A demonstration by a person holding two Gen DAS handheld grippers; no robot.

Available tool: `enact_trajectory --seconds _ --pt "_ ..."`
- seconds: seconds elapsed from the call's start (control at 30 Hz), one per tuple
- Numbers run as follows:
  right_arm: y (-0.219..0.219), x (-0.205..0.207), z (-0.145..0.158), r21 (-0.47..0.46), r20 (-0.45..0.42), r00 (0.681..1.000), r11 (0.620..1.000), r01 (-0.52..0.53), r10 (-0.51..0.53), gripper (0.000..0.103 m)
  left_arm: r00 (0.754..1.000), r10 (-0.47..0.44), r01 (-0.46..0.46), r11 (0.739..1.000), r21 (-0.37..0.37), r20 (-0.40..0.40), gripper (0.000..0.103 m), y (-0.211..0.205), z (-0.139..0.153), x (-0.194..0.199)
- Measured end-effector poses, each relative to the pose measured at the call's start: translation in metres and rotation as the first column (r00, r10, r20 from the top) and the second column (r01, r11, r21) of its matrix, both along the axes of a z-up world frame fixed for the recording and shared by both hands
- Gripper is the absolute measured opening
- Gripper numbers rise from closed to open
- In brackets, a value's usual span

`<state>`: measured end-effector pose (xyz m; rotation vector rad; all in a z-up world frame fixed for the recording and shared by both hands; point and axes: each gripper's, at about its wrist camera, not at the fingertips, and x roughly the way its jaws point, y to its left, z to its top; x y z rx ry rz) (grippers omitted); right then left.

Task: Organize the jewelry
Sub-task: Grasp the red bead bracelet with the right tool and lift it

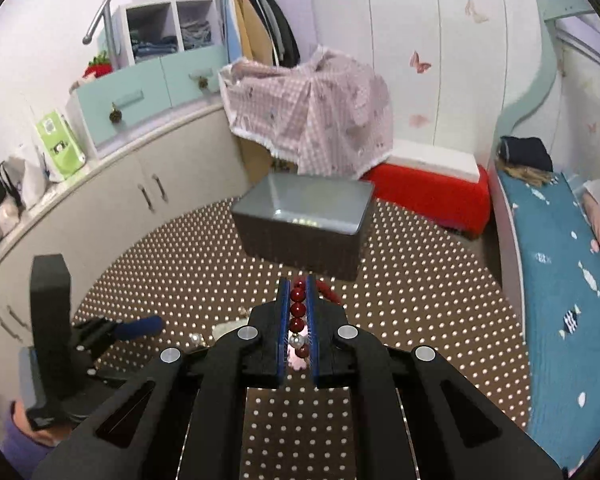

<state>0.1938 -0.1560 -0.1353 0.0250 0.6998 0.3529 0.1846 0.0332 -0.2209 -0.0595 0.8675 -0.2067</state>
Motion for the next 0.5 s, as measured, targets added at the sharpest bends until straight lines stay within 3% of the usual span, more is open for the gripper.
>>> enact_trajectory --seconds 0.1,0.17,0.23,0.3,0.37,0.5 --pt "-0.005 0.004 -0.001 0.010 -0.012 1.000 1.000 0.004 -0.004 0.008 1.000 0.012 -0.011 0.999 0.047 -0.027 0.071 -0.005 -0.004 0.007" --pt "-0.008 0.005 -0.005 0.020 -0.023 1.000 1.000 0.007 -0.006 0.008 1.000 0.007 -0.005 0.998 0.066 -0.030 0.060 -0.008 -0.003 0.006" --pt "-0.009 0.006 -0.011 0.020 -0.036 0.999 1.000 0.007 -0.006 0.008 0.999 0.008 -0.005 0.995 0.095 -0.033 0.058 -0.010 -0.003 0.008" --pt "-0.010 0.008 -0.017 0.024 -0.048 0.999 1.000 0.009 -0.008 0.008 0.999 0.012 -0.008 0.989 0.145 -0.031 0.043 -0.014 -0.003 0.011" --pt "-0.011 0.010 -0.019 0.027 -0.051 0.999 1.000 0.012 -0.011 0.008 1.000 0.004 0.000 0.989 0.147 -0.028 0.019 -0.014 -0.002 0.011" --pt "-0.013 0.014 -0.022 0.032 -0.058 0.998 0.999 0.013 -0.011 0.008 1.000 -0.001 0.004 0.995 0.103 -0.031 0.017 -0.005 -0.002 0.011"
